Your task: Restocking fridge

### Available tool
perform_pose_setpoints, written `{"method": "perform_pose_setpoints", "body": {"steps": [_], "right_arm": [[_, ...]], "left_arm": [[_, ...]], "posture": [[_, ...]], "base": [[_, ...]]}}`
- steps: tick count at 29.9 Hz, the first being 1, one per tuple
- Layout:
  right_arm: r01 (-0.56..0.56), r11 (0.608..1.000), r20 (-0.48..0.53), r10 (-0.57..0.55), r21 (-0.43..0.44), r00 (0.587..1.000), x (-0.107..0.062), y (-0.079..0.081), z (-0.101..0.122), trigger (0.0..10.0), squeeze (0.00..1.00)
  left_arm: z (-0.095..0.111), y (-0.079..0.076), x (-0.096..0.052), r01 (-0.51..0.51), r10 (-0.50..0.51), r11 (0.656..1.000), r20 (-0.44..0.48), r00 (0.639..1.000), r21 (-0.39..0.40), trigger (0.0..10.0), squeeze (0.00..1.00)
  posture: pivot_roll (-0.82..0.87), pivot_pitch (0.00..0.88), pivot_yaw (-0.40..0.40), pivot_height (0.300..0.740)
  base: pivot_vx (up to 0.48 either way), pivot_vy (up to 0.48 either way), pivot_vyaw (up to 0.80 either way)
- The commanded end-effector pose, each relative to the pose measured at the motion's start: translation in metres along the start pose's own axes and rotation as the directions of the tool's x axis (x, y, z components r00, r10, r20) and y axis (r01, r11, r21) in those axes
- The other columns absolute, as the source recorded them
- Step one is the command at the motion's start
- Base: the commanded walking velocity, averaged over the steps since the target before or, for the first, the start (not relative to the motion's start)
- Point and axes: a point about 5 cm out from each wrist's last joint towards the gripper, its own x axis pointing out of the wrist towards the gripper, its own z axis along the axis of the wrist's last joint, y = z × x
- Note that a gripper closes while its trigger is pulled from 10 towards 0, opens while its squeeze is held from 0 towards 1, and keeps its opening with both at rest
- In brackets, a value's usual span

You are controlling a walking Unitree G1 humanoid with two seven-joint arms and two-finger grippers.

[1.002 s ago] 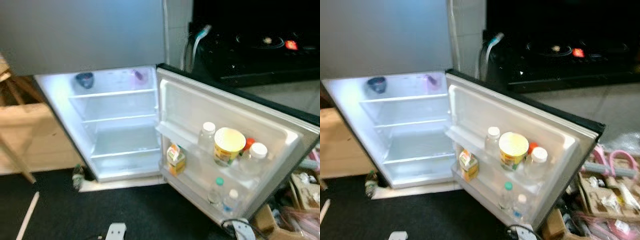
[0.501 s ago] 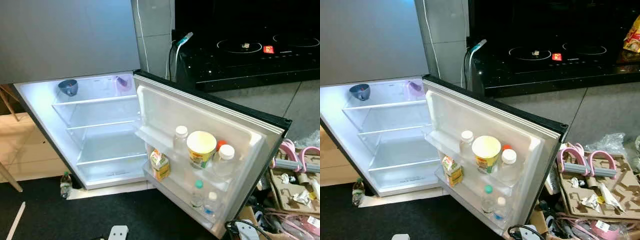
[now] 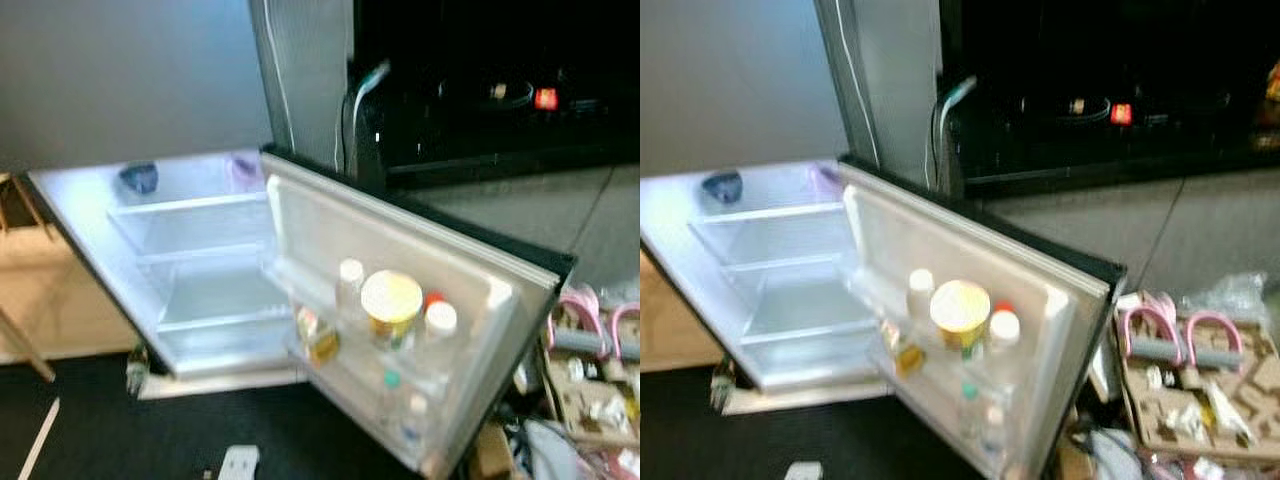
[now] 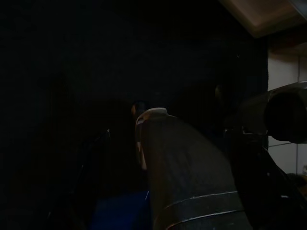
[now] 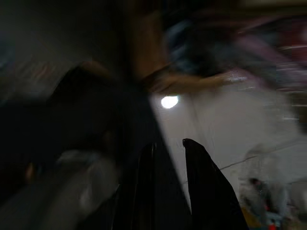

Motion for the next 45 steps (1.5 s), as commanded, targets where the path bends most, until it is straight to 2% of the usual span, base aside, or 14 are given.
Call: {"method": "perform_pose_setpoints", "body": {"steps": [1,4,5,6,10,11,13,18,23,28,37,40,43,45], "right_arm": [[0.034,0.996,0.050,-0.038,0.086,0.998,0.000,-0.005,0.012,10.0,0.00],[0.123,0.971,0.144,-0.154,0.205,0.977,-0.003,-0.033,0.038,9.0,0.00],[0.151,0.956,0.178,-0.200,0.252,0.964,-0.005,-0.044,0.049,0.7,0.00],[0.164,0.932,0.221,-0.243,0.324,0.945,-0.008,-0.057,0.062,0.0,0.00],[0.070,0.833,0.341,-0.299,0.549,0.891,-0.020,-0.084,0.097,0.0,0.00],[-0.003,0.807,0.390,-0.281,0.590,0.877,-0.022,-0.085,0.108,9.9,0.00],[-0.072,0.791,0.436,-0.256,0.608,0.863,-0.024,-0.085,0.117,9.9,0.00],[-0.477,0.720,0.701,-0.019,0.504,0.713,-0.037,-0.065,0.168,10.0,0.00],[-0.554,0.803,0.682,0.281,0.218,0.675,-0.035,-0.017,0.178,10.0,0.00],[-0.638,0.764,0.681,0.417,0.097,0.602,-0.038,0.010,0.186,10.0,0.00],[-0.790,0.588,0.555,0.721,-0.174,0.415,-0.050,0.039,0.191,10.0,0.00],[-0.831,0.489,0.454,0.823,-0.264,0.340,-0.052,0.048,0.183,10.0,0.00],[-0.882,0.338,0.305,0.922,-0.328,0.240,-0.055,0.057,0.167,10.0,0.00],[-0.890,0.318,0.283,0.932,-0.328,0.228,-0.055,0.058,0.164,10.0,0.00]], "left_arm": [[-0.006,0.006,-0.002,-0.018,0.018,1.000,-0.018,1.000,-0.010,10.0,0.00],[-0.008,0.007,-0.003,-0.020,0.020,1.000,-0.020,1.000,-0.014,10.0,0.00],[-0.008,0.007,-0.003,-0.021,0.021,1.000,-0.020,1.000,-0.015,10.0,0.00],[-0.008,0.007,-0.003,-0.023,0.022,1.000,-0.020,1.000,-0.017,10.0,0.00],[-0.009,0.008,-0.004,-0.027,0.027,0.999,-0.020,0.999,-0.023,10.0,0.00],[-0.009,0.008,-0.004,-0.028,0.028,0.999,-0.020,0.999,-0.024,10.0,0.00],[-0.009,0.009,-0.004,-0.030,0.029,0.999,-0.020,0.999,-0.026,10.0,0.00],[-0.011,0.011,-0.005,-0.035,0.035,0.999,-0.023,0.999,-0.030,10.0,0.00],[-0.012,0.011,-0.005,-0.034,0.033,0.999,-0.021,0.999,-0.038,10.0,0.00],[-0.012,0.012,-0.005,-0.033,0.033,0.998,-0.012,0.999,-0.054,10.0,0.00],[-0.013,0.010,-0.005,-0.028,0.028,0.998,-0.012,1.000,-0.062,10.0,0.00],[-0.015,0.009,-0.005,-0.029,0.028,0.998,-0.017,0.999,-0.062,10.0,0.00],[-0.016,0.008,-0.005,-0.027,0.026,0.998,-0.019,0.999,-0.065,10.0,0.00],[-0.016,0.008,-0.005,-0.026,0.025,0.998,-0.020,0.999,-0.064,10.0,0.00]], "posture": [[-0.03,0.000,0.040,0.740],[-0.03,0.000,0.040,0.740],[-0.03,0.000,0.040,0.740],[-0.03,0.000,0.040,0.740],[-0.03,0.000,0.040,0.740],[-0.03,0.000,0.040,0.740],[-0.03,0.000,0.040,0.740],[-0.03,0.000,0.038,0.740],[-0.03,0.000,0.042,0.740],[-0.02,0.000,0.038,0.740],[-0.02,0.000,0.029,0.740],[-0.02,0.000,0.029,0.740],[-0.03,0.000,0.025,0.740],[-0.04,0.000,0.028,0.740]], "base": [[0.000,0.000,0.00],[0.000,0.000,0.00],[0.000,0.000,0.00],[0.000,0.000,0.00],[0.000,0.000,0.00],[0.000,0.000,0.00],[0.000,0.000,0.00],[0.000,0.000,0.00],[0.000,0.000,0.00],[0.000,0.000,0.00],[0.000,0.000,0.00],[0.000,0.000,0.00],[0.000,0.000,0.00],[0.000,0.000,0.00]]}}
